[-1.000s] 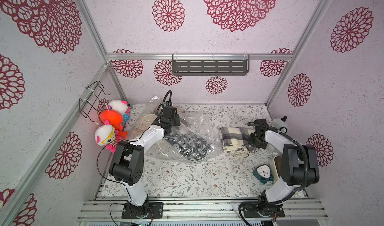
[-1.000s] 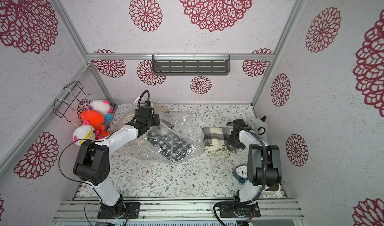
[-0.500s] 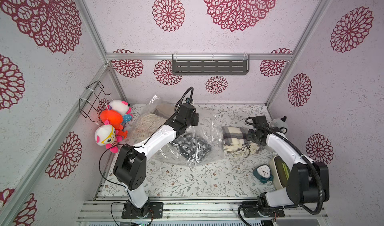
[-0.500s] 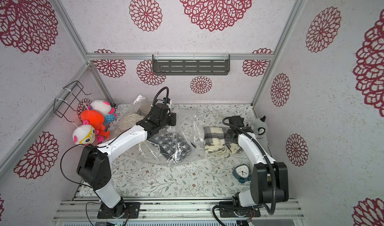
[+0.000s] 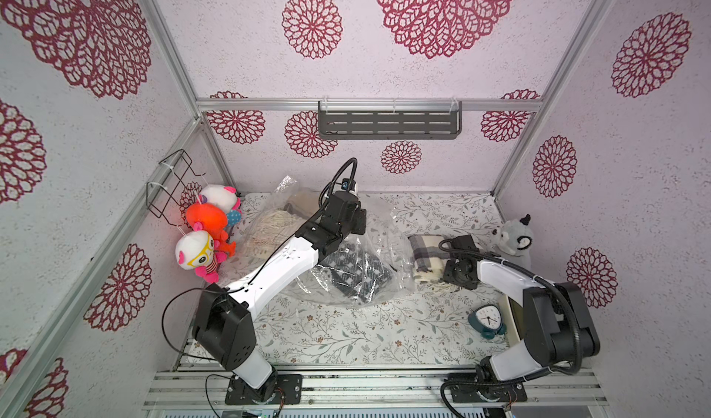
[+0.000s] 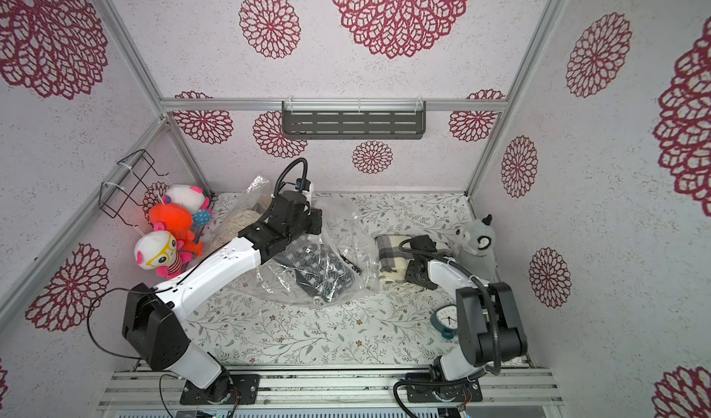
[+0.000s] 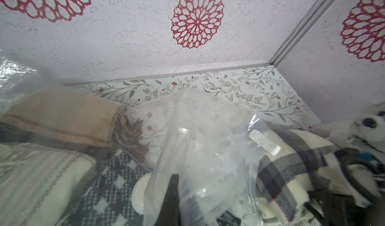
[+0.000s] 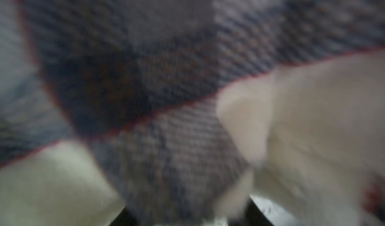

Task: Take the scarf out of the vacuum bag
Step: Move the scarf to the center of the board.

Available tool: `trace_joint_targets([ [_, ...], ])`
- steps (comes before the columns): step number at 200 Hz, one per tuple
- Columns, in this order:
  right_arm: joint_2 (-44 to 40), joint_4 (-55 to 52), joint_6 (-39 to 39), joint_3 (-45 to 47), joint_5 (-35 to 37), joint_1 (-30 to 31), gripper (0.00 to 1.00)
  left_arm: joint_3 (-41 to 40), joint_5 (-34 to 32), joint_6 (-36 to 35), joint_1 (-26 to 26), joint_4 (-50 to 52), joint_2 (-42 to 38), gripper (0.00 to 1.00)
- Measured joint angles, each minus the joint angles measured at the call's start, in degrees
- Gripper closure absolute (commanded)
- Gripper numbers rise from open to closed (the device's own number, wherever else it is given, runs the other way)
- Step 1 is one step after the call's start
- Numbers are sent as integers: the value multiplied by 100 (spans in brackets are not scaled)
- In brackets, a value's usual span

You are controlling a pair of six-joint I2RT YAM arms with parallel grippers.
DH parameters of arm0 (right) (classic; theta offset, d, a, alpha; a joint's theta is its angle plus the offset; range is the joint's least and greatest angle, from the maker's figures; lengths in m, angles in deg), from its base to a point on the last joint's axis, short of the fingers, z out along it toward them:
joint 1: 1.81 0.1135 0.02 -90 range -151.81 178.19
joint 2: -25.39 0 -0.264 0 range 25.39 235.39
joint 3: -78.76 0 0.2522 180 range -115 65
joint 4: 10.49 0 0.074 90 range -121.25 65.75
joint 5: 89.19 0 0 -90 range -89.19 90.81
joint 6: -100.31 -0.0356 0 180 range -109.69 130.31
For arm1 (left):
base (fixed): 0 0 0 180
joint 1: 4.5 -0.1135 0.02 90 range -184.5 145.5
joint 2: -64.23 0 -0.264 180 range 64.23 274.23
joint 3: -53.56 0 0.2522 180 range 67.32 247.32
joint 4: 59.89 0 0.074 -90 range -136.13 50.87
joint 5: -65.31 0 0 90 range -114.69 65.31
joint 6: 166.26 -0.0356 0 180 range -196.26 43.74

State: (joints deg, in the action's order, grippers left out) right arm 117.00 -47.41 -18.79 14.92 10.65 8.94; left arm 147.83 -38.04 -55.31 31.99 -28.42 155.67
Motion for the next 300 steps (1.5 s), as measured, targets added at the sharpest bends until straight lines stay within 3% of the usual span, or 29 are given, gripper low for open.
trace_joint_targets([
  [56, 1344, -2, 149, -1526, -153, -387, 51, 0, 181, -59, 356, 258, -140, 100],
  [104, 2732, -361, 404, -3486, -201, -518, 52, -44, 188, -98, 614, 365, -140, 100],
  [152, 3390, -422, 415, -4533, -470, -516, 53, -92, 52, -105, 592, 413, -138, 100],
  [168, 3353, -407, 402, -4478, -382, -428, 51, -142, 59, -103, 590, 402, -138, 100],
  [206, 2260, -39, 310, -3027, -212, -136, 50, -304, 63, -103, 588, 400, -144, 100],
  [235, 1770, 31, 297, -2717, -297, -24, 50, -313, 85, -103, 588, 398, -164, 100],
  [300, 2577, 236, 297, -3136, -570, 48, 50, -330, 153, -79, 590, 358, -186, 100],
])
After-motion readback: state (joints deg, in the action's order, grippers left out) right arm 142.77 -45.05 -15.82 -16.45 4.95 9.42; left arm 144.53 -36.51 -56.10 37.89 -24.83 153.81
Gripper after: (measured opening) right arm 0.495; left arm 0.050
